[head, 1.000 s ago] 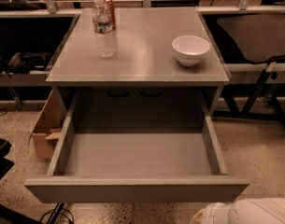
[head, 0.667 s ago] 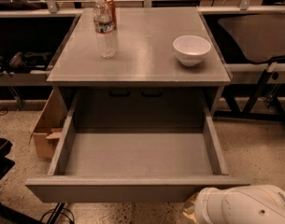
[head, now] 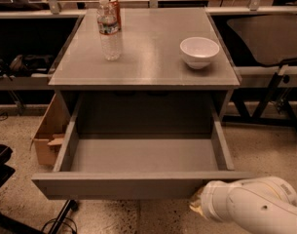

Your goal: Close top drawer

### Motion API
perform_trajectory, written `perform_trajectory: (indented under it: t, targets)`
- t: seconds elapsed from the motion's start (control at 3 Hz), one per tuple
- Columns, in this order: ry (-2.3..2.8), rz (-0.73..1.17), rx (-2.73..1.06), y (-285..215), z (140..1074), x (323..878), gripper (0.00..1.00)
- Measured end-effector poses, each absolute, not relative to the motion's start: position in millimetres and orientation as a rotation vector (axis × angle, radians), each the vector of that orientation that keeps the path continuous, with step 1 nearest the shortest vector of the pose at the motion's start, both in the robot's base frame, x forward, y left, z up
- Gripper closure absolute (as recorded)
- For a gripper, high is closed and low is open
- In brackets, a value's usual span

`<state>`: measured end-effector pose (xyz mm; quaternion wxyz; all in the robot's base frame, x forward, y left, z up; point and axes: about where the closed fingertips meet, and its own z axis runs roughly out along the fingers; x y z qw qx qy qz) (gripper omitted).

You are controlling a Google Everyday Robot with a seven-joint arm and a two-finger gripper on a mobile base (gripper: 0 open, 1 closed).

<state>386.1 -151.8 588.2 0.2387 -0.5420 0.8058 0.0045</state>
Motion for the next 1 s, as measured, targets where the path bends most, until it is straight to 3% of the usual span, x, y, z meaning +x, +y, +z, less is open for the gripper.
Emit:
perform_trajectory:
  t: [0.33, 1.0]
  targets:
    - [2.201, 0.005, -1.486, -151, 589, 388, 1.00]
    - [2.093, -0.033, -1.543, -134, 614, 461, 1.00]
